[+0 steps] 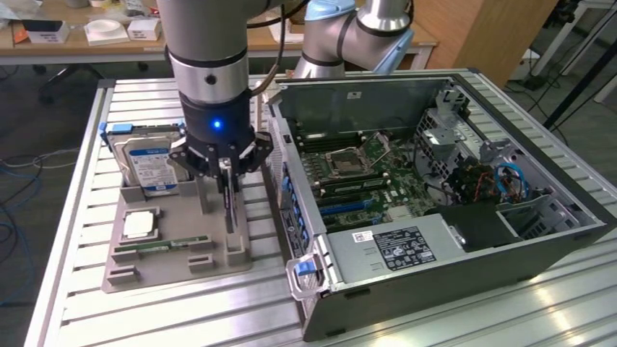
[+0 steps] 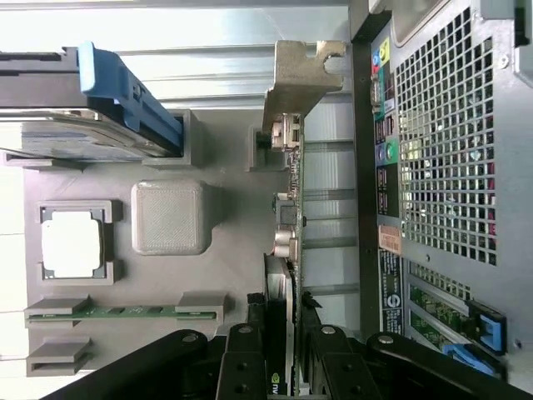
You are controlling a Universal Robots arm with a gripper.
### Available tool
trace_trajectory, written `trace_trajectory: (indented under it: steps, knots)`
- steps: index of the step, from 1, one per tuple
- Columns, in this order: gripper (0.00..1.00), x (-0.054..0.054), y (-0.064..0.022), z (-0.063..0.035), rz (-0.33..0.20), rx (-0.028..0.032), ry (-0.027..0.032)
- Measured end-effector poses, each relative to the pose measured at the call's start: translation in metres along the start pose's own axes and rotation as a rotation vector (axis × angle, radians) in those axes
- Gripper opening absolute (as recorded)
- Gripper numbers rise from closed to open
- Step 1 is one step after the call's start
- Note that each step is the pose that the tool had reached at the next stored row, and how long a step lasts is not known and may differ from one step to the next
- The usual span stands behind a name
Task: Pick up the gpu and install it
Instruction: 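Pick up the gpu and move the gpu toward the slot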
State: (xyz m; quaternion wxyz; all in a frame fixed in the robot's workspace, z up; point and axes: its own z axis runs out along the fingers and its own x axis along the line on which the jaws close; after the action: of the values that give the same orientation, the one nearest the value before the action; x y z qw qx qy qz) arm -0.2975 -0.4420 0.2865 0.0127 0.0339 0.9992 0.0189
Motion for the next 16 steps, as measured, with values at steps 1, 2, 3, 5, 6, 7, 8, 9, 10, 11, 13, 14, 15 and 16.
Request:
trace_trajectory:
  steps: [1,2,3,5,6,7,8,9,10,11,13,14,15,16]
  knots:
    - [0.26,0.000,0.0001,-0.0024,0.000,0.0000,0.0000]
    - [0.26,0.000,0.0002,-0.0048,0.000,0.0000,0.0001]
    - [0.26,0.000,0.0003,-0.0072,0.000,0.0000,0.0001]
    - [0.26,0.000,0.0005,-0.0120,0.000,0.0001,0.0000]
    - [0.26,0.000,0.0006,-0.0145,0.000,0.0001,0.0001]
    - [0.26,0.000,0.0006,-0.0168,0.000,0.0001,0.0001]
    - [0.26,0.000,0.0007,-0.0190,0.000,0.0000,0.0000]
    - [0.26,0.000,0.0008,-0.0210,0.000,0.0000,0.0001]
    - [0.26,-0.001,0.0009,-0.0231,0.000,0.0000,0.0001]
    - [0.26,-0.001,0.0010,-0.0253,0.000,0.0001,0.0001]
    - [0.26,-0.001,0.0011,-0.0296,0.000,0.0000,0.0000]
    - [0.26,-0.001,0.0012,-0.0316,0.000,0.0000,0.0000]
    - [0.26,-0.001,0.0013,-0.0336,0.000,0.0000,0.0001]
    - [0.26,-0.001,0.0014,-0.0357,0.000,0.0000,0.0001]
